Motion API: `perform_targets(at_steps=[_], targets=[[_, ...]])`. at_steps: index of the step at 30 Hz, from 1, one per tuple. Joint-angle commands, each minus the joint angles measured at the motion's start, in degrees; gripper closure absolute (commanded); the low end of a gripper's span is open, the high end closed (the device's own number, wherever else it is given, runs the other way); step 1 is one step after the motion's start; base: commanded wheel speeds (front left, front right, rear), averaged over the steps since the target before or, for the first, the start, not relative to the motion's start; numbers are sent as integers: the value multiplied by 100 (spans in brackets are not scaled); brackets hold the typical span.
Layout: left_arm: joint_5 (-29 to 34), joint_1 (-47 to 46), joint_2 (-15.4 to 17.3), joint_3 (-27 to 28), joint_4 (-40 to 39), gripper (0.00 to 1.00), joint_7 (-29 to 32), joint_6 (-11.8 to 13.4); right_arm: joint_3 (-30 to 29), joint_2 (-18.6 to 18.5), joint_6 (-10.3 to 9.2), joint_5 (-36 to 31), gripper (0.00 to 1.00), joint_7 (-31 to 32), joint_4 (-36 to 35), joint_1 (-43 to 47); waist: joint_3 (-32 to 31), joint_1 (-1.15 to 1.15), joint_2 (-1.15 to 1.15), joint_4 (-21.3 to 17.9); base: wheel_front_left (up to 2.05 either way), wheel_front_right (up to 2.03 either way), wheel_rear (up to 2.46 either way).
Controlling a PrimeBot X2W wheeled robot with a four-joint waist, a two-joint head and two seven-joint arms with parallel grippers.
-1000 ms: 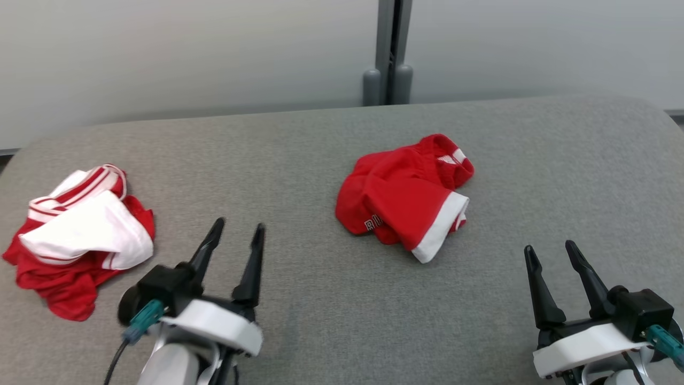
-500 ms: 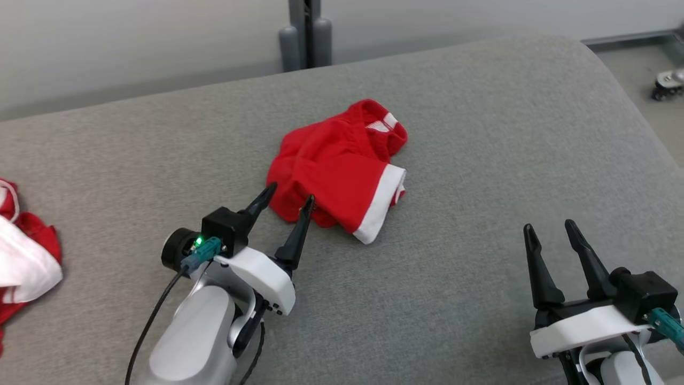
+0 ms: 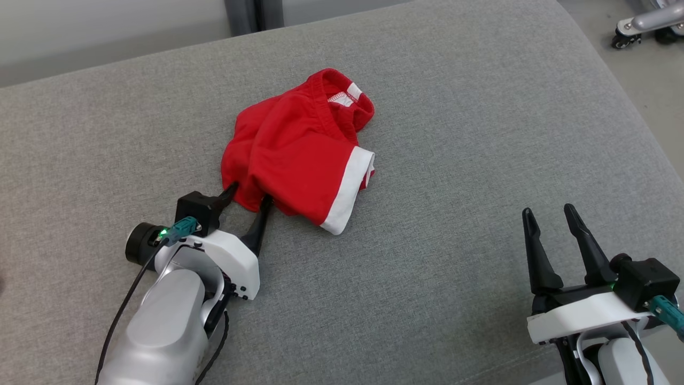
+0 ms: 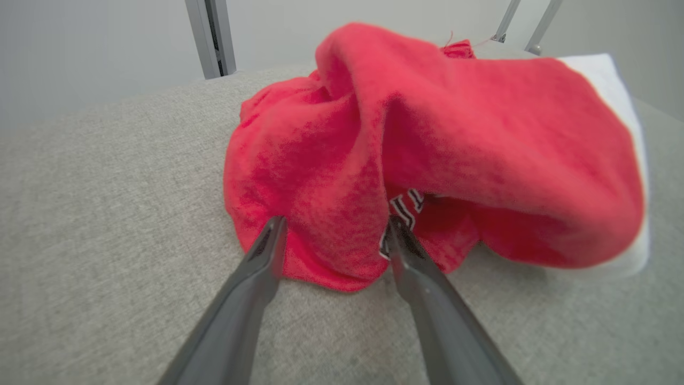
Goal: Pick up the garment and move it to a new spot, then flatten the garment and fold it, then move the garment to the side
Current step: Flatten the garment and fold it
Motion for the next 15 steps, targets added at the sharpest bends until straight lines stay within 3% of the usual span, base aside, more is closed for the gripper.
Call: perform_targets(at_steps=[1, 2, 7, 15], targets=[[-9, -140, 21, 8, 81, 60, -35, -10, -11, -13, 1, 40, 0, -32, -6, -70, 20, 0, 0, -18, 0, 0, 0], [-9, -177, 11, -9, 142, 100, -40, -11, -22, -12, 1, 31, 0, -32, -5, -66, 22, 0, 0, -16, 0, 0, 0], [-91, -296, -66, -14, 38, 100, -75, -18, -117, -22, 1, -23, 0, -32, 5, 19, -106, 0, 0, 161, 0, 0, 0], [-66, 306, 2, 149, -1260, 100, -71, -24, -175, -59, 1, -62, 0, -32, 23, 216, -565, 0, 0, 766, 0, 0, 0]])
